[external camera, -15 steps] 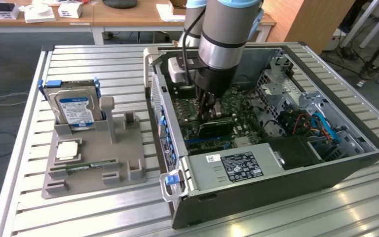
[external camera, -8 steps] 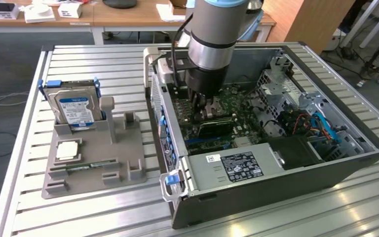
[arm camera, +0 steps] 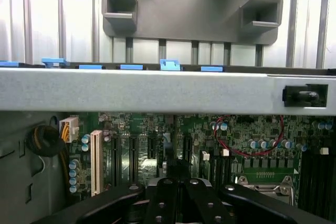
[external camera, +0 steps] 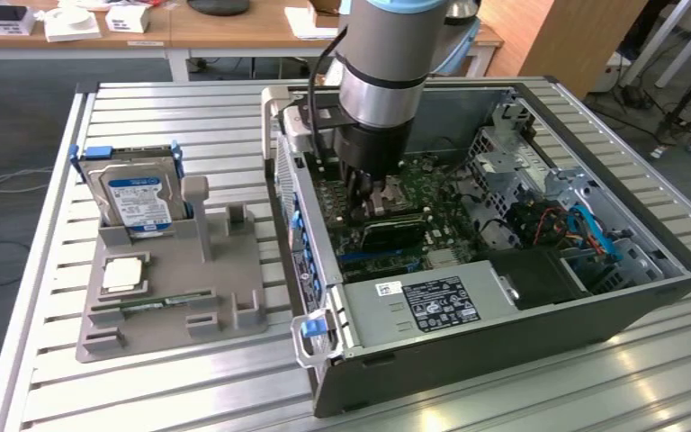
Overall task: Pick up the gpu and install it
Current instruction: 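Press down on the gpu until it lock into place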
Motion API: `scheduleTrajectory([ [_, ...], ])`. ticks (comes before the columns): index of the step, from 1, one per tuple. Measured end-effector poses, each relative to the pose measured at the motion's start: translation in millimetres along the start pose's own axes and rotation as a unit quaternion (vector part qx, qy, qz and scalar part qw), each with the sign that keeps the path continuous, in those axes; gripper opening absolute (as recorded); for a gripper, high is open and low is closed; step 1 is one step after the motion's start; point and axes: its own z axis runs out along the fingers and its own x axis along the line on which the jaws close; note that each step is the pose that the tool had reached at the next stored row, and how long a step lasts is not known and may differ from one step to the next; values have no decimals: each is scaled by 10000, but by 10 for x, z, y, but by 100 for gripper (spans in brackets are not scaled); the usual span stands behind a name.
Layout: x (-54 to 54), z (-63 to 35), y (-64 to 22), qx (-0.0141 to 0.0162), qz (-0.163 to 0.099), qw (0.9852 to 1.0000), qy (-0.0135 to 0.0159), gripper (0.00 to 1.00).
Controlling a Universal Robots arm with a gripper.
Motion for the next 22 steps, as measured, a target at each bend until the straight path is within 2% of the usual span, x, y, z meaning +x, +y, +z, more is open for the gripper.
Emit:
scheduleTrajectory([
  [4,0,-1,30,0,0,10000,0,11],
  [22,1,26,59,-1,0,10000,1,11],
])
